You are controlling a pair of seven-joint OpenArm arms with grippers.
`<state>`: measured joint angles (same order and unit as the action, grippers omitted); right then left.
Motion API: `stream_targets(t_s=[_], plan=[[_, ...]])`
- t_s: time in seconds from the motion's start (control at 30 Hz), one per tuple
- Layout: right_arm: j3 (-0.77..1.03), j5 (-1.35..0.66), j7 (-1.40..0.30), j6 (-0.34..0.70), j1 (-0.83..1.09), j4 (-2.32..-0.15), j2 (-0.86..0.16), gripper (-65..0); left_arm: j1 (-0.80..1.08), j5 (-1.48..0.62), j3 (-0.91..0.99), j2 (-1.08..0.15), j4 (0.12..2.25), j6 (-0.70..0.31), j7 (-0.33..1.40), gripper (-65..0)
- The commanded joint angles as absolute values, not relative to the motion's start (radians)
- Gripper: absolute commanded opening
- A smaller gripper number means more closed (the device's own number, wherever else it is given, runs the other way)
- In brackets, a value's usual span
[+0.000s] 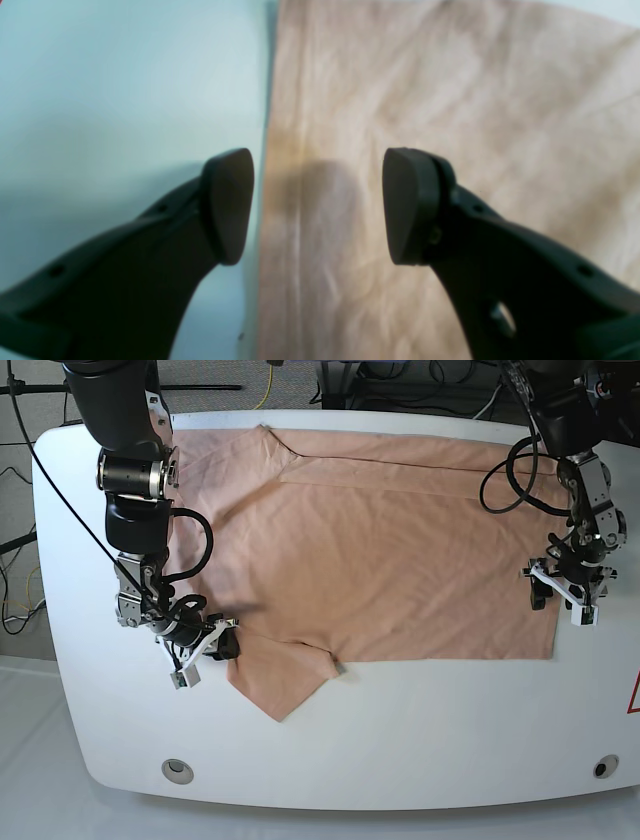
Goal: Fold the T-shirt properly
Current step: 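Move the left gripper to the shirt's side edge and grasp it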
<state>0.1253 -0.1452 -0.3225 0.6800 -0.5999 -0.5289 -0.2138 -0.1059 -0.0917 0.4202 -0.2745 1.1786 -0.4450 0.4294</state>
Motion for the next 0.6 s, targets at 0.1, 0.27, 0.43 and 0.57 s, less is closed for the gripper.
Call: stream_targets(t_s=[0.1,0.27,0.43,0.57], plan=[[0.124,-0.137,-0.347,0.687,-0.617,-0.536,-0.223,-56.0,-0.138,-0.131,0.428,-0.298,1.168,-0.444,0.402,-27.2],[0.126,-0.13,-0.348,0.685,-0.62,-0.536,-0.224,-55.5,-0.153,-0.128,0.426,-0.294,1.14,-0.447,0.402,-27.4],[0.126,-0.128,-0.349,0.682,-0.619,-0.537,-0.223,-55.6,-0.157,-0.122,0.427,-0.294,1.131,-0.446,0.4,-27.6],[0.125,-0.122,-0.356,0.685,-0.619,-0.537,-0.222,-55.4,-0.175,-0.118,0.419,-0.296,1.134,-0.447,0.4,-27.4]])
